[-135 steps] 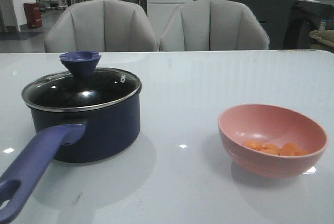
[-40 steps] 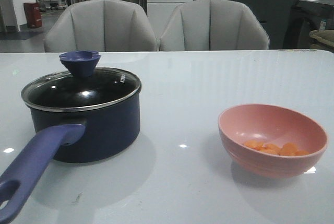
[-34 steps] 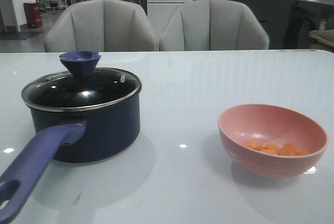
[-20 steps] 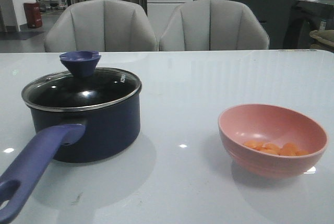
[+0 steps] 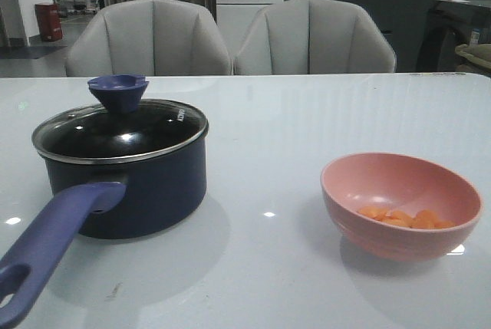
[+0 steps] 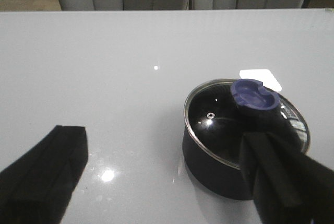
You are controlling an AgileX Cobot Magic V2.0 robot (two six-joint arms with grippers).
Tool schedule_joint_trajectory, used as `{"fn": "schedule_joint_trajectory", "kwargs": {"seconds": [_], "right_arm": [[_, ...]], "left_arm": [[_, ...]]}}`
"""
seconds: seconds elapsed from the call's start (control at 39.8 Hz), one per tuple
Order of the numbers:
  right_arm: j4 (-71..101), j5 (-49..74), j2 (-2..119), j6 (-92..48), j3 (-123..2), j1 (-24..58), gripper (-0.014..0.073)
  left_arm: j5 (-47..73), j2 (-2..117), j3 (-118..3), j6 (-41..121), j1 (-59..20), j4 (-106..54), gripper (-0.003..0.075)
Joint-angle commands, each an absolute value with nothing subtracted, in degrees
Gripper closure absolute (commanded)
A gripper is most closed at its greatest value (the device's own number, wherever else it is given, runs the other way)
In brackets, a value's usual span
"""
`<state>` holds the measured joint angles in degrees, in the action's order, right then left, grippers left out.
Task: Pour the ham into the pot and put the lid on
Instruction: 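Lower the left gripper over the lid and close on the purple knob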
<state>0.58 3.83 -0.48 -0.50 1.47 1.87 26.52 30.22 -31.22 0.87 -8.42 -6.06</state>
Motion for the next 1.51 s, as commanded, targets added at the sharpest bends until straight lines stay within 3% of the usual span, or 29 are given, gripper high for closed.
{"fn": "schedule_joint_trajectory", "kwargs": {"seconds": [0.0, 0.55, 0.75, 1.05, 1.48], "right_arm": [[0.3, -0.6, -1.7, -0.6, 2.1, 1.6, 0.0446], [0.3, -0.6, -1.7, -0.6, 2.1, 1.6, 0.0446], [0.3, -0.6, -1.7, -0.6, 2.1, 1.6, 0.0446], [0.3, -0.6, -1.7, -0.6, 2.1, 1.6, 0.0446], [0.3, -0.6, -1.7, -0.6, 2.1, 1.6, 0.0446]], "left_arm": [[27.0, 36.0, -37.8, 0.7, -8.7, -6.7, 0.0052], [53.2, 67.6, -68.5, 7.3, -8.7, -17.5, 0.0052], [57.1, 77.5, -77.4, 9.2, -11.3, -18.9, 0.0053], [58.5, 89.3, -88.1, 7.5, -21.4, -11.0, 0.0053], [69.5, 102.8, -101.4, 4.9, -23.1, -10.3, 0.0103]]}}
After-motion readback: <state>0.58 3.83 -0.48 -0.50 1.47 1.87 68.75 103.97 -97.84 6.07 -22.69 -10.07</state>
